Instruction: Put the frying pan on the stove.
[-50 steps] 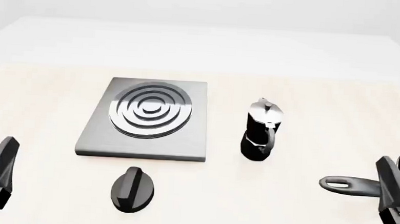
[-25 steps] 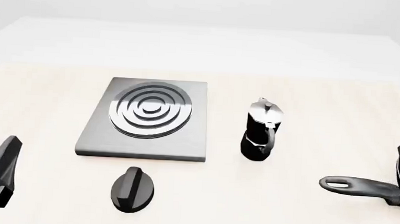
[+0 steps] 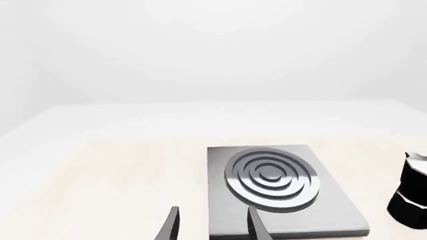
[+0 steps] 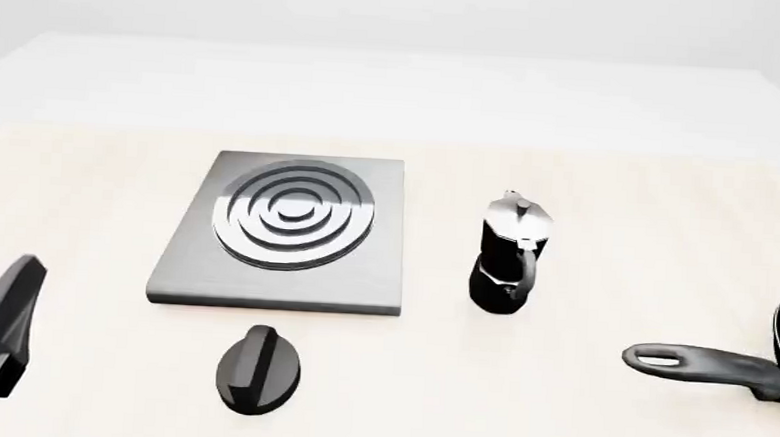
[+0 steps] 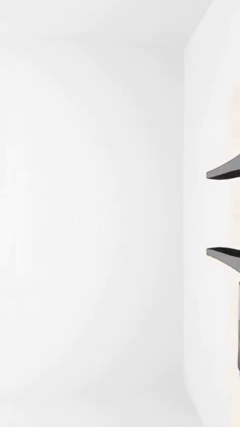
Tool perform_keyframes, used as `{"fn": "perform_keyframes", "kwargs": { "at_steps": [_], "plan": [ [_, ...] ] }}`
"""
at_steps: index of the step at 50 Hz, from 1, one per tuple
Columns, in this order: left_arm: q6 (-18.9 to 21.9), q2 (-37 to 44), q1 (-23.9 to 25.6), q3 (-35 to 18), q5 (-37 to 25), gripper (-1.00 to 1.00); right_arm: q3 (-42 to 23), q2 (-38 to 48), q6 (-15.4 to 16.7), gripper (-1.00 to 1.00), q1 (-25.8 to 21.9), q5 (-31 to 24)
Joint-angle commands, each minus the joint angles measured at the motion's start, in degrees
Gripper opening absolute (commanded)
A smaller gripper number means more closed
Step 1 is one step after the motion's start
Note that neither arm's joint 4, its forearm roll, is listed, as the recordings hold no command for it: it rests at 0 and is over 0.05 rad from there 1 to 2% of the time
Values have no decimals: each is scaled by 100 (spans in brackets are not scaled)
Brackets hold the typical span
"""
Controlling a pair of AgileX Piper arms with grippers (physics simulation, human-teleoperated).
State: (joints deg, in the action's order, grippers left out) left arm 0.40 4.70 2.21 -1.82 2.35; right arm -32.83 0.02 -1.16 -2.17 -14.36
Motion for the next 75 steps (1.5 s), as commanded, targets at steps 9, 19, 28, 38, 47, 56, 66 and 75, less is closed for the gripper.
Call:
{"fn": "perform_keyframes", "kwargs": {
  "at_steps": [9,19,28,38,47,56,66,75],
  "plan": [
    [191,858,337,-320,550,100,-2564,-2,15,100,14,-1455],
    [349,1423,630,-561,841,100,-3382,-2,-65,100,-15,-1968],
    [482,1982,932,-816,1130,100,-4240,-2,-96,100,-75,-2465],
    [605,2486,1275,-1202,1259,100,-5302,-2,-107,100,-43,-3061],
    [657,2958,1590,-1400,1501,100,-5783,-2,-95,100,-91,-3317],
    [638,3600,2111,-1769,1758,100,-6322,-2,-132,100,-76,-3592],
    [697,4235,2515,-2185,1962,100,-6577,-2,-117,100,-91,-3713],
    [753,4655,2819,-2507,2043,100,-6623,-2,-99,100,-88,-3734]
  ]
}}
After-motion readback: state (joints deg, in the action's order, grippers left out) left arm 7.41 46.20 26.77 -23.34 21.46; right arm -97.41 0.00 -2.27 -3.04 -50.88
